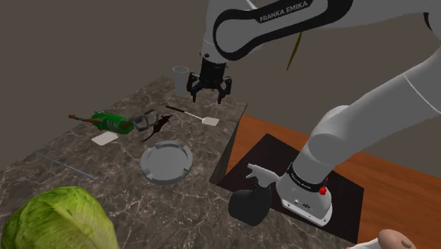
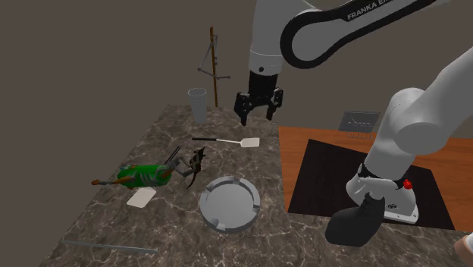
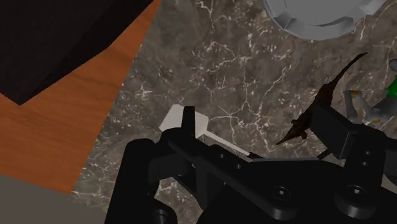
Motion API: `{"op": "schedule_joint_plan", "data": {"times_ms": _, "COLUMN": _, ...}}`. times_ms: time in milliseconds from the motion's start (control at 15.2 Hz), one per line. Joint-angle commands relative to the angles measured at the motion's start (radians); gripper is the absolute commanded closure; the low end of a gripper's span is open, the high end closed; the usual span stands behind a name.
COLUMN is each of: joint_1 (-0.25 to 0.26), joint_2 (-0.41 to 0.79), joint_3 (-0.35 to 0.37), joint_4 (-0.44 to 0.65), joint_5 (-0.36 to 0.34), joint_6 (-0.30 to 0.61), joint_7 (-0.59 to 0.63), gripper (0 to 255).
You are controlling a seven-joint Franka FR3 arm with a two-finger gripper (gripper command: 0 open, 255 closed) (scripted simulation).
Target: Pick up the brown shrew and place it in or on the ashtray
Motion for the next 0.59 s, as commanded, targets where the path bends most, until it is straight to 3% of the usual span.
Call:
{"op": "schedule_joint_plan", "data": {"times_ms": 0, "joint_1": -0.016, "joint_2": 0.077, "joint_3": 0.042, "joint_4": 0.019, "joint_5": -0.008, "joint_6": 0.070, "joint_7": 0.092, "gripper": 0}}
{"op": "schedule_joint_plan", "data": {"times_ms": 264, "joint_1": -0.055, "joint_2": 0.242, "joint_3": 0.116, "joint_4": 0.087, "joint_5": -0.069, "joint_6": 0.182, "joint_7": 0.286, "gripper": 0}}
{"op": "schedule_joint_plan", "data": {"times_ms": 528, "joint_1": -0.082, "joint_2": 0.420, "joint_3": 0.161, "joint_4": 0.182, "joint_5": -0.192, "joint_6": 0.265, "joint_7": 0.508, "gripper": 0}}
